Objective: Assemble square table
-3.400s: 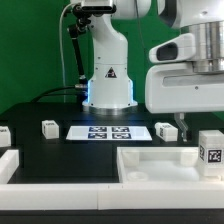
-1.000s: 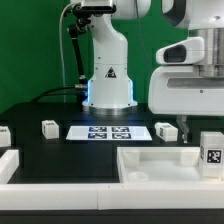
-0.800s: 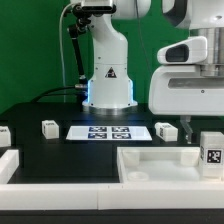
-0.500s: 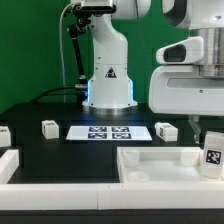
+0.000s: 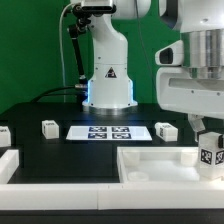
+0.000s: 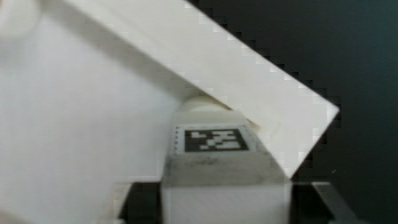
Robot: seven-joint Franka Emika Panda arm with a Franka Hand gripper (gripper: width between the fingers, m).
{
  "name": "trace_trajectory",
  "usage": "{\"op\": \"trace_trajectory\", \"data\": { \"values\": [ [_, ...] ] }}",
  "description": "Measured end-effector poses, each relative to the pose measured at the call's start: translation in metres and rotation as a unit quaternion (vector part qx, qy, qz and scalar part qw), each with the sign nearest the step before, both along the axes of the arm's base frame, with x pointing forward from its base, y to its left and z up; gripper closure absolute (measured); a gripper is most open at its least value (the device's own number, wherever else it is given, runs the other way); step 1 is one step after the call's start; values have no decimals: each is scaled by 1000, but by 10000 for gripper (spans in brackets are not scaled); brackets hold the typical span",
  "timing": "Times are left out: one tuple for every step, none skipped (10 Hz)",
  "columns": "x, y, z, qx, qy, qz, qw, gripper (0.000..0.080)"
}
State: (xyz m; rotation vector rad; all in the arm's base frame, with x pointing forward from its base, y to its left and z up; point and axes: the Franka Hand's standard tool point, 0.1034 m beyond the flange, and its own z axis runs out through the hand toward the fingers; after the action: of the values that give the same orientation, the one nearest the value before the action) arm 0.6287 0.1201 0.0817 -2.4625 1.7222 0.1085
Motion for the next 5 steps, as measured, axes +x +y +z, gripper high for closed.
{"op": "trace_trajectory", "data": {
  "values": [
    [1,0,-2,18,9,-89,996,507],
    [1,-1,-2,30,11,-138,990,507],
    [1,0,-2,33,18,-178,983,507],
    [0,3,-2,33,21,-195,980,507],
    [0,3,-3,33,20,-184,982,507]
  ]
}}
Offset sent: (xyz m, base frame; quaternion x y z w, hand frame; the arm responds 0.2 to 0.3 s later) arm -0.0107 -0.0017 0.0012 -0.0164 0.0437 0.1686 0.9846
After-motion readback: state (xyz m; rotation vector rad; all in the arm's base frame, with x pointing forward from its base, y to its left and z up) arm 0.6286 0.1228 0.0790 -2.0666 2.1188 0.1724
